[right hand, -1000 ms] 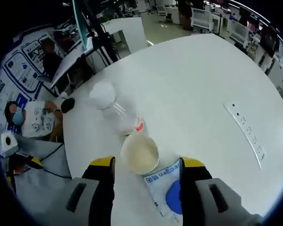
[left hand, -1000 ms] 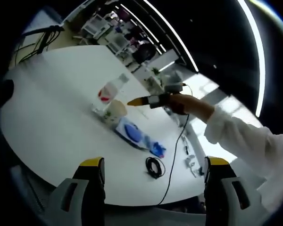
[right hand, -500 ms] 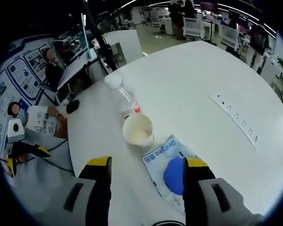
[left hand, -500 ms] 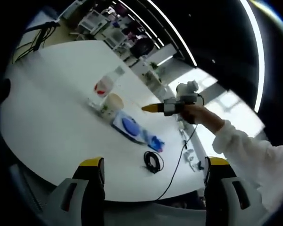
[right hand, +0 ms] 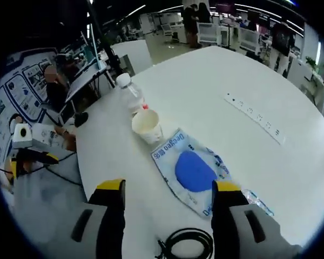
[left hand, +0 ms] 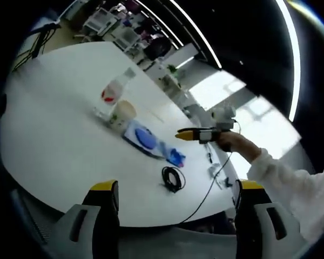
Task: Arrange the tabletop items into an orderly group along one side of the table until the central work area is clear of visible clutter.
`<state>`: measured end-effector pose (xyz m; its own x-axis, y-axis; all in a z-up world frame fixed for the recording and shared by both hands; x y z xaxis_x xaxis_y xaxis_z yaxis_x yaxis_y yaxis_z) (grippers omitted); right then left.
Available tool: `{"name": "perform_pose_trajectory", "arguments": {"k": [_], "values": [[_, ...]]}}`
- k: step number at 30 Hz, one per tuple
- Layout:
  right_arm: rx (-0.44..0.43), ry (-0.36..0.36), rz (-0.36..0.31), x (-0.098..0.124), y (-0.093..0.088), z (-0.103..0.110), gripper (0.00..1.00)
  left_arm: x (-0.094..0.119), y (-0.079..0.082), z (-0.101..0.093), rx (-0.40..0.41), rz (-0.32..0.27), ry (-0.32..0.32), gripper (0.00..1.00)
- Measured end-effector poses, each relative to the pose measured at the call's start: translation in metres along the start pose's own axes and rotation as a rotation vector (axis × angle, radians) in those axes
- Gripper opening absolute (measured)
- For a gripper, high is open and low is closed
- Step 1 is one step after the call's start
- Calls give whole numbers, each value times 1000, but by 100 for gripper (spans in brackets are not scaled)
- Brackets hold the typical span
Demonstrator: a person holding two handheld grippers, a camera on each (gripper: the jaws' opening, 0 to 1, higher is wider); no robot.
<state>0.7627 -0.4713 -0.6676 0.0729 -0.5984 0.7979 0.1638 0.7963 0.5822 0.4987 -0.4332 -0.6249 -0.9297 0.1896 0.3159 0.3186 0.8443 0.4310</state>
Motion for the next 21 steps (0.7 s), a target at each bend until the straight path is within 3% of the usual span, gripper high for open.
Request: {"name": "perform_pose_trajectory", "arguments": {"k": [9, 11, 21], "values": [[-87, -38, -17, 32, -44, -17, 63, -3, -7, -2, -4, 34, -6, 86], [-100, -47, -21, 37, -50, -28, 63, -4, -8, -2, -1, 41, -8, 86], [-170, -83, -44, 60, -81, -36, 64, -4, -9, -1, 5, 42, 1, 85]]}}
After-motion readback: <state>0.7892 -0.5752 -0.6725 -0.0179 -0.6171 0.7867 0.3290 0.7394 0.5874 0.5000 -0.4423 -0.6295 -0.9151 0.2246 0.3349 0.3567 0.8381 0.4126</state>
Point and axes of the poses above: the point that each gripper's makers call its tool centre point, and the gripper's own axes: x roughly backward along the fingers, z roughly to its left, y roughly out of its top, the point moved 1 cm from there along x, roughly backward along the fingers, and after that the axes turned 5 degrees about x, right-handed, at the moved point
